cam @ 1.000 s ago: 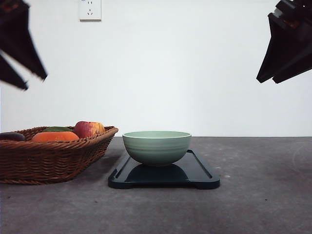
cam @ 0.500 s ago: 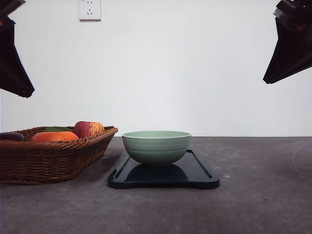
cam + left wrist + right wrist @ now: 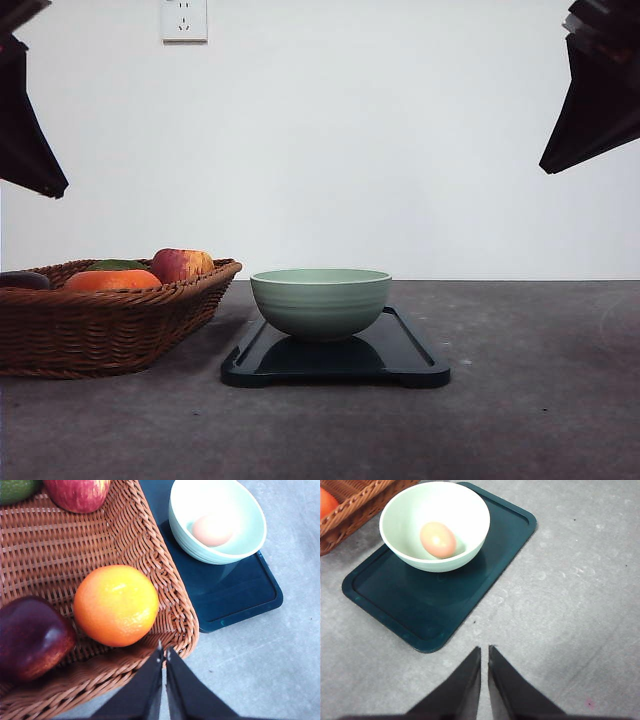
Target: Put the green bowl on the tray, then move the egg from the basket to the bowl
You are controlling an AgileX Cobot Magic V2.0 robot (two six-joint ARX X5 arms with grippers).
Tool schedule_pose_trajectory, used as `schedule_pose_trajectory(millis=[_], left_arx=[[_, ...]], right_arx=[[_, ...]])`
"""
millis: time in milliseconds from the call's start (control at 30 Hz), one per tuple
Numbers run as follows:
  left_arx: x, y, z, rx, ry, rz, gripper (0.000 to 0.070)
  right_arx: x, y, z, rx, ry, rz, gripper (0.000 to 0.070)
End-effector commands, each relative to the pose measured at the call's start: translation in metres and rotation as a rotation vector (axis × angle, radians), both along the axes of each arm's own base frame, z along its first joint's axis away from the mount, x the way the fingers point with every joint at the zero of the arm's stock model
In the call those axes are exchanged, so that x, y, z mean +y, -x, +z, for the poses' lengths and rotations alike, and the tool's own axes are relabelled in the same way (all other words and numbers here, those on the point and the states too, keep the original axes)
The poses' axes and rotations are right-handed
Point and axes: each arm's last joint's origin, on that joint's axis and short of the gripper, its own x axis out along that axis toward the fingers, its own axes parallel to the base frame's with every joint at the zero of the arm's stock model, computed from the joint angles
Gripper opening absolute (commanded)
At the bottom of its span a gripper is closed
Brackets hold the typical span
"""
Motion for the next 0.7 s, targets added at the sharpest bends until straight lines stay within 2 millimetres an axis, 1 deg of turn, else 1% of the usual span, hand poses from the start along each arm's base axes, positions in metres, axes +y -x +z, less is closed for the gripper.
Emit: schedule_pose_trajectory(millis=[0,67,133,233,300,400,500,667], left_arx=[[0.001,-0.001,0.006,-0.077,-0.031,-0.031,0.0000],[0.006,0.002,0.006,-0.149,-0.058,-0.047,0.0000],[0.013,0.009,0.001,-0.240,-0.064,-0.034,0.0000],[0.026,0.024,-0.014,-0.392,-0.061,0.018,0.0000],[0.036,0.036,-0.026,-0.464,-0.075,0.088,0.0000],[0.048,0.052,-0.043,-0.525,-0.104,0.216,0.0000],[0.054,0.064,-0.057,-0.578,-0.120,0.302,0.0000],[0.061,0.073,-0.079,-0.634,-0.144,0.400,0.0000]], right_arx=[[0.002,-0.001,0.001,-0.007,-0.001,0.008,0.0016],[0.002,-0.001,0.001,-0.007,-0.001,0.007,0.0016],[0.002,-0.001,0.001,-0.007,-0.001,0.007,0.0016],[0.002,-0.001,0.001,-0.007,-0.001,0.007,0.0016],[0.002,-0.001,0.001,-0.007,-0.001,0.007,0.0016],[0.002,-0.001,0.001,-0.007,-0.001,0.007,0.0016],[0.002,-0.001,0.001,-0.007,-0.001,0.007,0.0015],[0.002,-0.001,0.001,-0.007,-0.001,0.007,0.0016]])
